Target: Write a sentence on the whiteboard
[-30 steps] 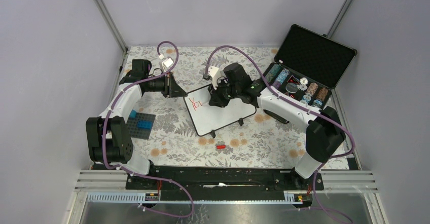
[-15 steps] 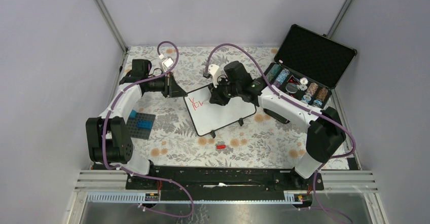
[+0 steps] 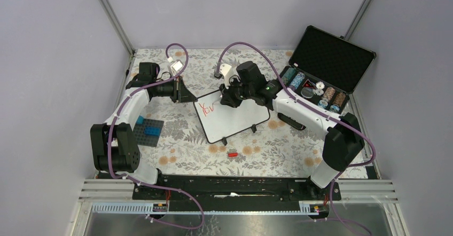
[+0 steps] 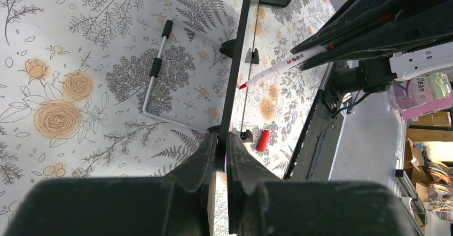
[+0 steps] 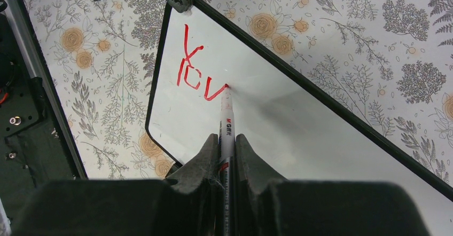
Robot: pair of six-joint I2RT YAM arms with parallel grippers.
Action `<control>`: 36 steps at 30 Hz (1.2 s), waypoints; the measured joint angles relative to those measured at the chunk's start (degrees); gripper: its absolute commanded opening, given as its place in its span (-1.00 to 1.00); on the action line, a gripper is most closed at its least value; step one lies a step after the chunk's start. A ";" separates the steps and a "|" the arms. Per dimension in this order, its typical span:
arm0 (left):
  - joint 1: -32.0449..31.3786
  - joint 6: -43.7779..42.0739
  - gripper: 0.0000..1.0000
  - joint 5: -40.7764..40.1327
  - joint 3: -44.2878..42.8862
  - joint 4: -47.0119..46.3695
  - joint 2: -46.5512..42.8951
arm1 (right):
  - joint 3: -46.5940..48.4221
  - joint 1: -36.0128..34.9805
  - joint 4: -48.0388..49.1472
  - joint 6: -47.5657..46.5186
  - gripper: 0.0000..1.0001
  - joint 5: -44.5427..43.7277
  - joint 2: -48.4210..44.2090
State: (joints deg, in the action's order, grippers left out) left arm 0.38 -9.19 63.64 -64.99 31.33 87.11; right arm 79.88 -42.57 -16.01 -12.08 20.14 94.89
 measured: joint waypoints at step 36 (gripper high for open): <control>-0.13 -0.04 -1.00 -0.55 0.24 0.00 -0.42 | -1.95 4.57 -2.84 -2.47 -1.00 5.07 -4.00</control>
State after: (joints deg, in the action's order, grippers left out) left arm 0.25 -9.23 63.09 -64.75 31.33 86.70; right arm 77.93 -38.00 -18.85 -14.55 25.21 90.89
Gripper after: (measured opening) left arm 0.087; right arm 0.164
